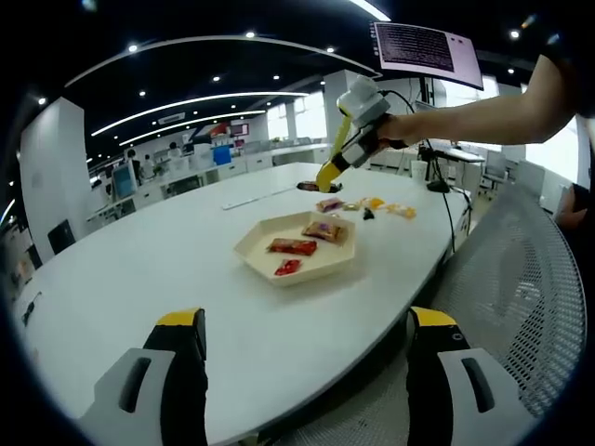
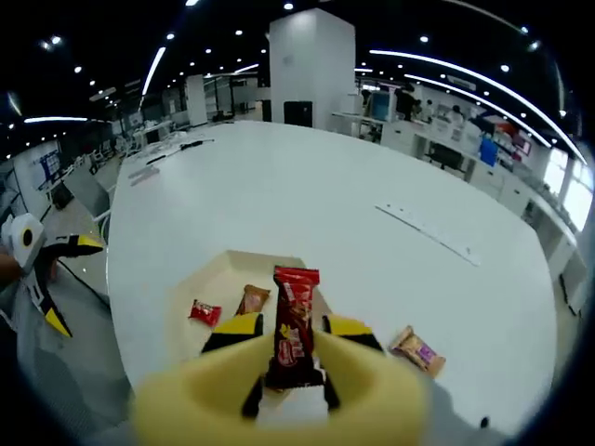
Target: Place the target food into the container with the food tongs after gripping and lifting it, then release it inside without dropping or visibly crushing the food.
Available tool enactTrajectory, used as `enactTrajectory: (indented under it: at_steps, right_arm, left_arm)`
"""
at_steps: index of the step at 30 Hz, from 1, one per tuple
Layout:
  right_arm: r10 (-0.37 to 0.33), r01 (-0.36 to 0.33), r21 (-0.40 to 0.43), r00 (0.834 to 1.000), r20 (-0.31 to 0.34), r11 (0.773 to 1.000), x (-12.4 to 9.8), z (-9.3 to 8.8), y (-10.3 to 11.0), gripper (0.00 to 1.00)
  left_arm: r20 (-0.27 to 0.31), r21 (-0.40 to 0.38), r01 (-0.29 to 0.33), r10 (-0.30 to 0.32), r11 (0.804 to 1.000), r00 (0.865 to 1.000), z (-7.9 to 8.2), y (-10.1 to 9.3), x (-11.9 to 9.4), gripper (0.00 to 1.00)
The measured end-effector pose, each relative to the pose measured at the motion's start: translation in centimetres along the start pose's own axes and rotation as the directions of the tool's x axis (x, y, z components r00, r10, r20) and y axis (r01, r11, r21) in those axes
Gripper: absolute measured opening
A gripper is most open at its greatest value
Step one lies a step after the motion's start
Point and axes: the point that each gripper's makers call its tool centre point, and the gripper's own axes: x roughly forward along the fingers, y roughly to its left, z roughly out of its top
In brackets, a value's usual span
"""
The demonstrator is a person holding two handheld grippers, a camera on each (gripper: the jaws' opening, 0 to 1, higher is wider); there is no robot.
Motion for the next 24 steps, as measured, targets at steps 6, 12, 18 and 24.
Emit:
enactTrajectory:
  at_steps: [6, 12, 18, 24]
  right_arm:
    - [0.035, -0.036, -0.042, 0.999, -0.014, 0.998, 1.4, 0.6, 1.8, 0.24]
    - [0.066, -0.067, -0.087, 0.998, -0.016, 0.994, 2.3, 1.3, 3.1, 0.28]
    - [0.058, -0.06, -0.107, 0.998, -0.024, 0.992, 2.2, 1.1, 3.0, 0.3]
    - [0.035, -0.037, -0.089, 0.999, -0.023, 0.995, 1.3, 0.5, 1.5, 0.3]
  left_arm:
    - [0.001, 0.0, -0.001, 0.001, 1.0, 1.0, 0.0, 0.0, 0.0, 0.84]
    - [-0.001, 0.001, 0.002, -0.002, 1.0, 1.0, 0.0, -0.1, 0.0, 0.84]
    - [-0.002, 0.001, 0.002, -0.002, 1.0, 1.0, 0.0, -0.1, 0.0, 0.84]
    - [-0.002, 0.001, 0.004, -0.004, 1.0, 1.0, 0.0, -0.1, 0.0, 0.84]
